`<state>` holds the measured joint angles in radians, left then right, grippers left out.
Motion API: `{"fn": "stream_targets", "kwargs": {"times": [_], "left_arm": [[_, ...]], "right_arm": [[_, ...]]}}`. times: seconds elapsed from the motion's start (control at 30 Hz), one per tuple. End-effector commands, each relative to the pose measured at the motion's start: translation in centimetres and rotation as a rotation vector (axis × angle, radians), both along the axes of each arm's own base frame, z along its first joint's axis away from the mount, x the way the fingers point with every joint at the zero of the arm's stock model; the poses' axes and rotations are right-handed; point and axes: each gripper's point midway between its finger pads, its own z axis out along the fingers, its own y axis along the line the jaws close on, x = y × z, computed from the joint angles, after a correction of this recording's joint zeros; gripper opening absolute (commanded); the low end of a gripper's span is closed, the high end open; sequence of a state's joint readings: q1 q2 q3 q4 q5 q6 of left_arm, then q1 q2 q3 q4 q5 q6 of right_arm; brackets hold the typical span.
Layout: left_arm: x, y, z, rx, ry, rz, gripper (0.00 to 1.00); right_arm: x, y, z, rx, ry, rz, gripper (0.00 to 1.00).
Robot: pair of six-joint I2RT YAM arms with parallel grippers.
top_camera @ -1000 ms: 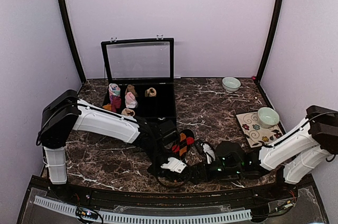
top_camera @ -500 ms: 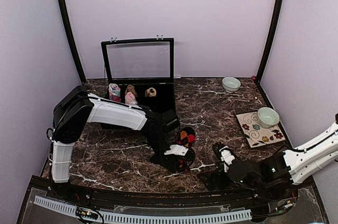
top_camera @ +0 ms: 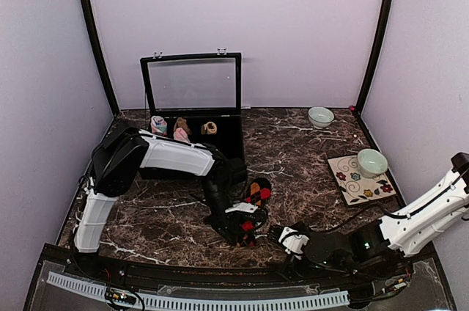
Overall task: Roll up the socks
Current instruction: Roll the sock at the center of the board.
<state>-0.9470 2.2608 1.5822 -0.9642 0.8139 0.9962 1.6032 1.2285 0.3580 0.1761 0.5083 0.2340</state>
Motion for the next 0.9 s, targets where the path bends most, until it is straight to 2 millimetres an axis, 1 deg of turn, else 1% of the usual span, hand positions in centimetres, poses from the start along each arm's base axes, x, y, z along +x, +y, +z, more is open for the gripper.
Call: {"fn": "stream_targets", "kwargs": {"times": [0.0,0.1,0.13,0.17,0.23,0.3,0.37,0.4,0.43,0.47,0.57,0.67,0.77,0.87], "left_arm": [[-2.8,5.4,-3.3,0.281,0.116,-0.085,0.00],[-2.5,4.9,-3.5,0.287,0.121,-0.070,0.00],[-2.3,4.7,-3.5,0.285,0.118,-0.064,0.00],[-2.2,4.6,-3.6,0.282,0.112,-0.059,0.00],[-1.9,4.3,-3.8,0.282,0.097,-0.045,0.00],[-1.5,4.0,-4.0,0.281,0.085,-0.029,0.00],[-1.3,3.8,-3.9,0.277,0.088,-0.015,0.00],[-1.2,3.7,-4.1,0.278,0.085,-0.008,0.00],[-1.1,3.6,-4.2,0.278,0.076,-0.001,0.01],[-0.9,3.5,-4.4,0.278,0.067,0.004,0.01],[-0.7,3.5,-4.9,0.284,0.048,0.011,0.01],[-0.4,3.7,-5.4,0.293,0.022,0.009,0.01],[-0.1,3.8,-5.6,0.298,0.002,0.012,0.02],[0.1,3.8,-5.6,0.296,-0.013,0.012,0.02]], "right_arm": [[-1.1,3.1,2.1,0.020,-0.110,0.137,0.92],[-1.9,4.7,2.3,-0.001,-0.155,0.198,0.84],[-2.1,5.5,2.4,-0.005,-0.167,0.219,0.81],[-2.3,5.9,2.1,-0.018,-0.176,0.237,0.78],[-2.7,7.1,2.1,-0.018,-0.195,0.270,0.72],[-3.2,8.3,1.7,-0.027,-0.209,0.319,0.62],[-3.5,9.2,1.0,-0.049,-0.216,0.357,0.49],[-3.5,9.6,0.6,-0.062,-0.216,0.370,0.45],[-3.5,9.8,0.2,-0.072,-0.215,0.379,0.42],[-3.4,10.1,-0.3,-0.083,-0.214,0.389,0.41],[-2.8,10.6,-0.7,-0.075,-0.221,0.394,0.41],[-1.8,11.0,-1.1,-0.081,-0.234,0.386,0.40],[-0.9,11.3,-1.5,-0.085,-0.243,0.381,0.39],[-0.4,11.3,-2.2,-0.095,-0.234,0.386,0.37]]}}
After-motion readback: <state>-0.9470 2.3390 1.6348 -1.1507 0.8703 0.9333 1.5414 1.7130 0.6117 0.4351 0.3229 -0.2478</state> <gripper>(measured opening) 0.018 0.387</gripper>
